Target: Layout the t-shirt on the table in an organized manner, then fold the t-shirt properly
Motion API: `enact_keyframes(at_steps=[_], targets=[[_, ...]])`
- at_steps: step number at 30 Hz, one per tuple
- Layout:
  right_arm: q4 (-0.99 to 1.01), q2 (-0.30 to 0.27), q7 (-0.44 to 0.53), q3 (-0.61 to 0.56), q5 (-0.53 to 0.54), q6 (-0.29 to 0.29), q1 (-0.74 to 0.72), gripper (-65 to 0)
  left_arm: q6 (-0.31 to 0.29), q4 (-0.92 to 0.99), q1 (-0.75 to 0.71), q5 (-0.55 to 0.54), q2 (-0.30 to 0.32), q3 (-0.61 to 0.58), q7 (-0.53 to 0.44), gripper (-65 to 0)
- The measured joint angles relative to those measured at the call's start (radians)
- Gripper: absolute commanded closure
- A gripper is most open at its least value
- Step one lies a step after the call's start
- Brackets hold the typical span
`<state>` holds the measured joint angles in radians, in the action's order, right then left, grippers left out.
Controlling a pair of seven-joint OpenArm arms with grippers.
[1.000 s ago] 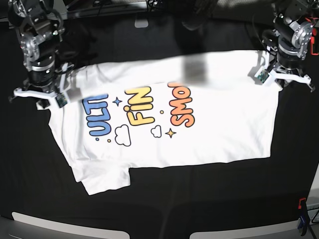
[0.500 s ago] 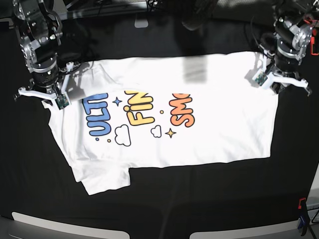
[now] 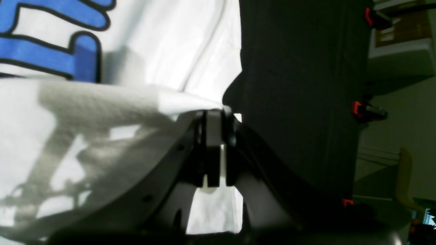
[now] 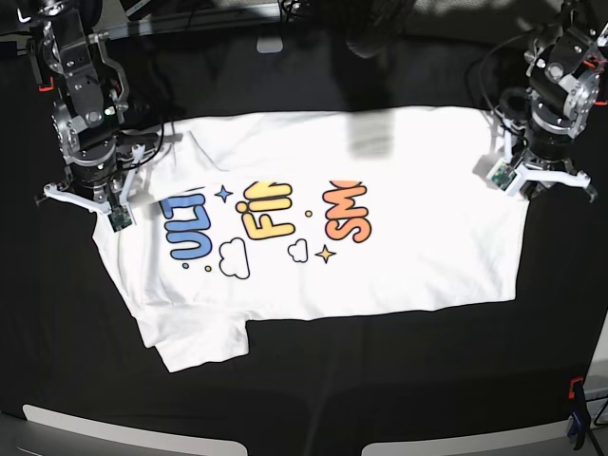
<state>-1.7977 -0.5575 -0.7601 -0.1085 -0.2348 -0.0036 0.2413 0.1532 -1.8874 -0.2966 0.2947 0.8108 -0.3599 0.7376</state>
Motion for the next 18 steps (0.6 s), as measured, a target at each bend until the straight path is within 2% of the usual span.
enact_keyframes(at_steps=[4, 9, 16, 17, 18], targets=[[0.0, 0.001, 0.005, 0.0, 0.0, 0.0, -0.001, 0.0, 0.0, 0.085, -0.002, -0.001, -0.002, 0.0, -0.003, 0.0], [0.0, 0.0, 0.004, 0.0, 0.0, 0.0, 0.0, 0.0, 0.0, 0.091, -0.002, 0.0, -0.009, 0.0, -0.026, 0.0], [0.0, 0.0, -0.035, 0.0, 0.013, 0.0, 0.0, -0.1, 0.0, 0.09, 0.01, -0.002, -0.085, 0.0, -0.05, 0.0], [0.0, 0.0, -0.034, 0.0, 0.021, 0.0, 0.0, -6.5, 0.001, 0.09, 0.015, 0.0, -0.091, 0.0, -0.05, 0.0], [0.0, 0.0, -0.033, 0.0, 0.023, 0.0, -0.001, -13.2, 0.0, 0.09, 0.018, 0.0, -0.093, 0.0, -0.05, -3.1]])
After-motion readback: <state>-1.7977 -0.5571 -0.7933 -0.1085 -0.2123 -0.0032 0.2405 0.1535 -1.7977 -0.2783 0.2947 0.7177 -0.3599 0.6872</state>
